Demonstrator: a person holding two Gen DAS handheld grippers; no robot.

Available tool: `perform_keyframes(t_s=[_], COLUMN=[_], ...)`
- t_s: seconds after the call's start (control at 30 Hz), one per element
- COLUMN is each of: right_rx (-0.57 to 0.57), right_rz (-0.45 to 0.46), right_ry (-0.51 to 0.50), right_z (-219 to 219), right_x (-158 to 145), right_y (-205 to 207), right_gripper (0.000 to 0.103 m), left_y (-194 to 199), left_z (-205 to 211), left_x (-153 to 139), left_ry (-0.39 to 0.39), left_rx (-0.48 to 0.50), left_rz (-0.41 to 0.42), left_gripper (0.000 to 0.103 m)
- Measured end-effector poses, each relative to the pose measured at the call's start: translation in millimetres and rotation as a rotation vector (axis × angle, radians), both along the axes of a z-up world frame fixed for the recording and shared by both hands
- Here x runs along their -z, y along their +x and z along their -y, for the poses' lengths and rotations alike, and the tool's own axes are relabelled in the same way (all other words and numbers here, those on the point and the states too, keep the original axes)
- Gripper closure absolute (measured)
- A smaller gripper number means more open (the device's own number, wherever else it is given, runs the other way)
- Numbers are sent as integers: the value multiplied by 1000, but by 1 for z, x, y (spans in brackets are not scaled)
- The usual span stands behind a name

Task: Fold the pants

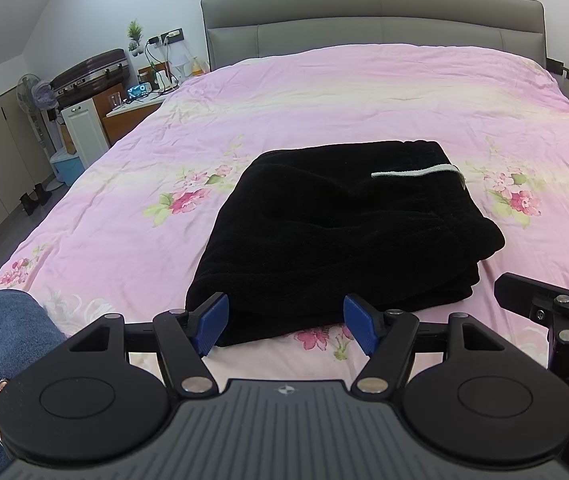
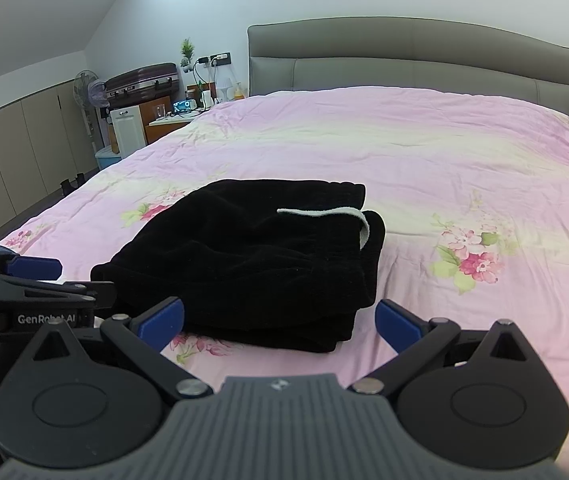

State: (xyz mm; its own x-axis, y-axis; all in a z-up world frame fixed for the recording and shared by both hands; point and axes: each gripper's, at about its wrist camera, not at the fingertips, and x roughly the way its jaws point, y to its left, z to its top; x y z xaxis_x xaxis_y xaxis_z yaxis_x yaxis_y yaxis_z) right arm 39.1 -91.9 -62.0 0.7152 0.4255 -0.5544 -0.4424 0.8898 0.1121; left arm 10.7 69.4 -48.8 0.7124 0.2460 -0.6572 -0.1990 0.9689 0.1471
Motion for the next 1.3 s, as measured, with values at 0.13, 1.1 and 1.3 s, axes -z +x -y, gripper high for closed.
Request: perform_keyframes(t_s=[0.13,1.1,1.3], right_rx=[-2,-7,-7], right_rz=[-2,-7,-10], right_ry=[2,10,12], right_z=[1,3,4], right_x=[-1,-1,-2], right_y=[0,1,-1], right_gripper=[5,5,5], left_y=[0,-1,-1], left_z=[0,3,3], left_x=[-1,-1,-1], left_ry=[-1,26,30], left_rx=[-3,-13,-14], left_rz=[1,-1,-3], left_gripper=[25,25,25])
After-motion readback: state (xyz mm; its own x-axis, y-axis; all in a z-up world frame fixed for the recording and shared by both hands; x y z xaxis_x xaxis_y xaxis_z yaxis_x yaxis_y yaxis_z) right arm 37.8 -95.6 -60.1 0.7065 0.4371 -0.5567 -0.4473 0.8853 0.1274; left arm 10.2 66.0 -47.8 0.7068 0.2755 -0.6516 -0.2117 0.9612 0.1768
